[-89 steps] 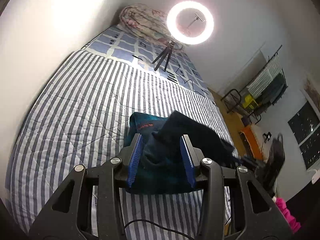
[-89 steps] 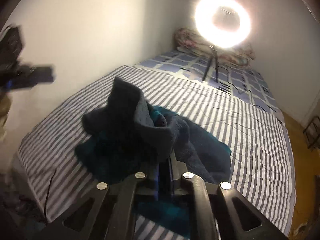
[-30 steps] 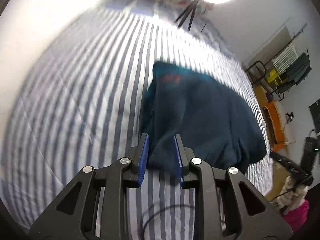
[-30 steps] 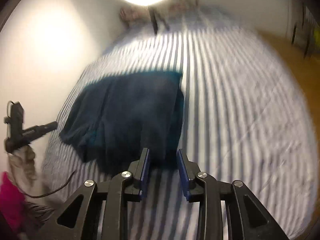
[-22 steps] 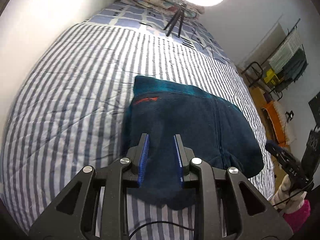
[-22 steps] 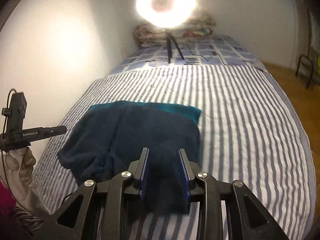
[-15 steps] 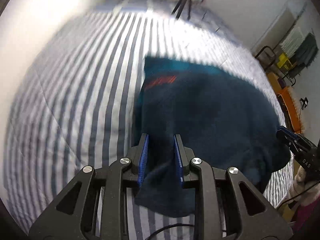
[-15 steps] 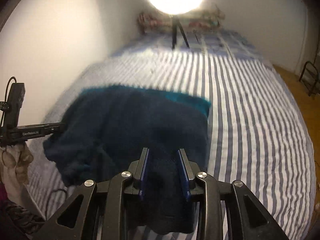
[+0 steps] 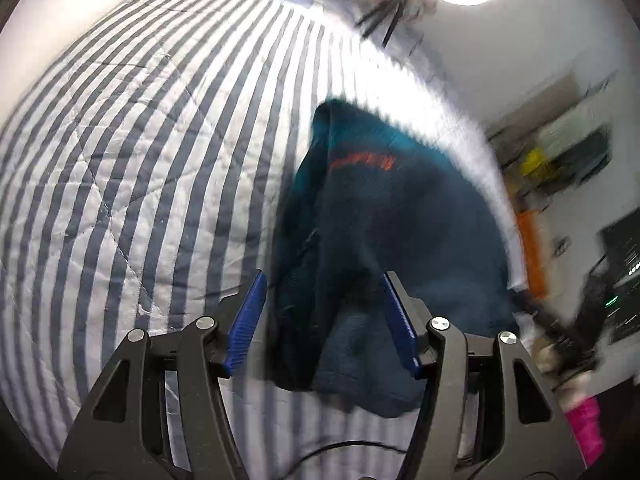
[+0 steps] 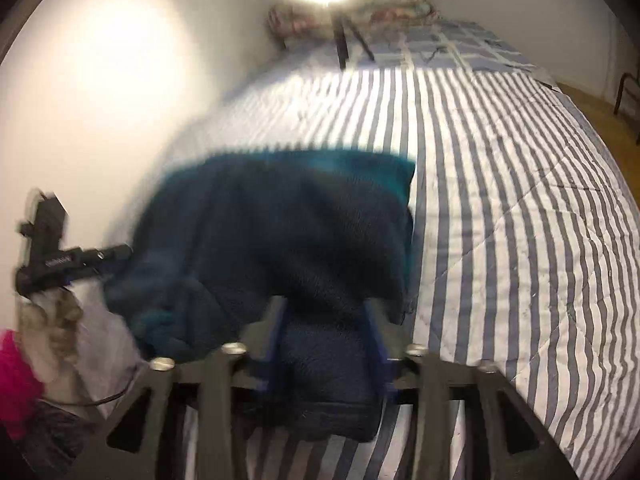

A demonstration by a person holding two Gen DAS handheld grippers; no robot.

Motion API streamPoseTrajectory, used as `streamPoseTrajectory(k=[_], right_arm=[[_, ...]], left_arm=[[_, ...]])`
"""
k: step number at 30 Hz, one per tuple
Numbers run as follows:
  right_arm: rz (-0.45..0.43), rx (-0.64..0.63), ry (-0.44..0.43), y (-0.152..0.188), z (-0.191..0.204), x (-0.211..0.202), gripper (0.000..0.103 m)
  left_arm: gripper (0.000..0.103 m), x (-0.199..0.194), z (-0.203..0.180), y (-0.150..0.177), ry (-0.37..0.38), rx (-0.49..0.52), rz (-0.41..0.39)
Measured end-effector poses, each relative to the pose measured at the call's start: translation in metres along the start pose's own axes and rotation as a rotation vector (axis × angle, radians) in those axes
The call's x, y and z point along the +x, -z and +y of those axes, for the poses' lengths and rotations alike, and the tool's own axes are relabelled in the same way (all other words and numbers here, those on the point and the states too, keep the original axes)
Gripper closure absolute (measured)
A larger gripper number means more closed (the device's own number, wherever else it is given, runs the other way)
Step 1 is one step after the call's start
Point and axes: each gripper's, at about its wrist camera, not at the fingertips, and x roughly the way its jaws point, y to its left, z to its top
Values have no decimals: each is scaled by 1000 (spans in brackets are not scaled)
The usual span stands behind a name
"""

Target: Fold large clothes

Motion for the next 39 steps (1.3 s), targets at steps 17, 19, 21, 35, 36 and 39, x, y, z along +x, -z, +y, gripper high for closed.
streamPoseTrajectory(k=[17,19,21,35,36,39], right_arm=[[70,206,-78,-6,-51,44,3],[87,208,-77,-7,-56,53,2],[120,202,-83,-8,-63,66,1],[112,247,-347,-8,-84,93,9],[116,252,-368,-11,-80,99,12],[147,273,-403,-13,-72,113,25]], left_arm=[[32,30,39,-23,126,-213,104],[32,38,38,-22,102,-194,121],[29,46,42,-21,111,-207,133],[27,52,43,-20,161,-203,122],[27,53,39,-20,151,-192,122],[33,56,26,-24,111,-145,125]])
